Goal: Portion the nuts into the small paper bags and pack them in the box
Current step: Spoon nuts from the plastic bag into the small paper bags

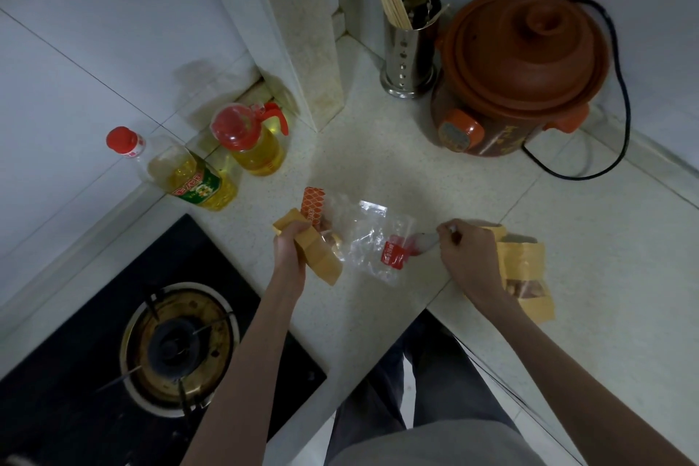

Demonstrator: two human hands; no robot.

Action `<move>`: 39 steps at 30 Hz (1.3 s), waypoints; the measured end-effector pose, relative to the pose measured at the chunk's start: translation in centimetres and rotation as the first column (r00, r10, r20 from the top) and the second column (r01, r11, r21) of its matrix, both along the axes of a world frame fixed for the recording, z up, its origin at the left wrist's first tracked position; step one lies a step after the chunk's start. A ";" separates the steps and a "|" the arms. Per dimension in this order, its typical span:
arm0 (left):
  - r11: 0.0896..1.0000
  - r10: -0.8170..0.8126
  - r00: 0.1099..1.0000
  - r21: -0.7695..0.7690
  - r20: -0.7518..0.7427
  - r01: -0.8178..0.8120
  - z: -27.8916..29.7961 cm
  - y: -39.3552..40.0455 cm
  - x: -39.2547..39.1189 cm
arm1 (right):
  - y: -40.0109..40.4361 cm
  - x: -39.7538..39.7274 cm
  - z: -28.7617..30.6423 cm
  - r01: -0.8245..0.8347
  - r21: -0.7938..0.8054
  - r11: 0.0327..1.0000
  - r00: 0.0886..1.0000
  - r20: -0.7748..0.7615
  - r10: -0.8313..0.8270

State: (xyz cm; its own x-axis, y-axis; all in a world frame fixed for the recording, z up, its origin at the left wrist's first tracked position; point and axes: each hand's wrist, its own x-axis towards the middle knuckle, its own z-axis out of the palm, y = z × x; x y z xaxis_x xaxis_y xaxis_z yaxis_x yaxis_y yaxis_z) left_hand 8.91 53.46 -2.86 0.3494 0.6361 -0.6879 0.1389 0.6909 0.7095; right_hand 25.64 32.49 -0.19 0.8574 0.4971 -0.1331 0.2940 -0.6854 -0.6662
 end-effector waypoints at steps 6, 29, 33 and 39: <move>1.000 0.014 1.000 -0.024 0.006 -0.014 -0.1 0.1 0.1 | -2.0 0.7 0.4 -0.012 -0.029 1.000 0.999 0.041 0.014; 0.994 -0.094 0.995 -0.061 0.024 0.095 0.0 -0.9 -0.1 | 3.3 -0.2 -1.1 0.364 0.217 0.906 0.739 -0.659 -0.139; 0.991 -0.125 0.992 -0.050 0.030 0.127 0.6 -0.9 0.1 | 3.8 -0.3 -1.1 0.230 0.220 0.948 0.770 -0.637 -0.039; 0.972 -0.201 0.980 0.126 -0.001 0.200 0.1 -0.7 0.1 | 3.5 -0.6 -1.8 0.095 0.117 0.989 0.946 -0.319 -0.053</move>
State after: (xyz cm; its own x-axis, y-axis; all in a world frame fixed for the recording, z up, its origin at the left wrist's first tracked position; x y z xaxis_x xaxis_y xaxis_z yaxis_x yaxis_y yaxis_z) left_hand 9.00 52.74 -2.72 0.4862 0.6328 -0.6027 0.2566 0.5559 0.7907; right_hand 25.05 35.94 -2.00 0.8171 0.4651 -0.3407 0.0071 -0.5990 -0.8007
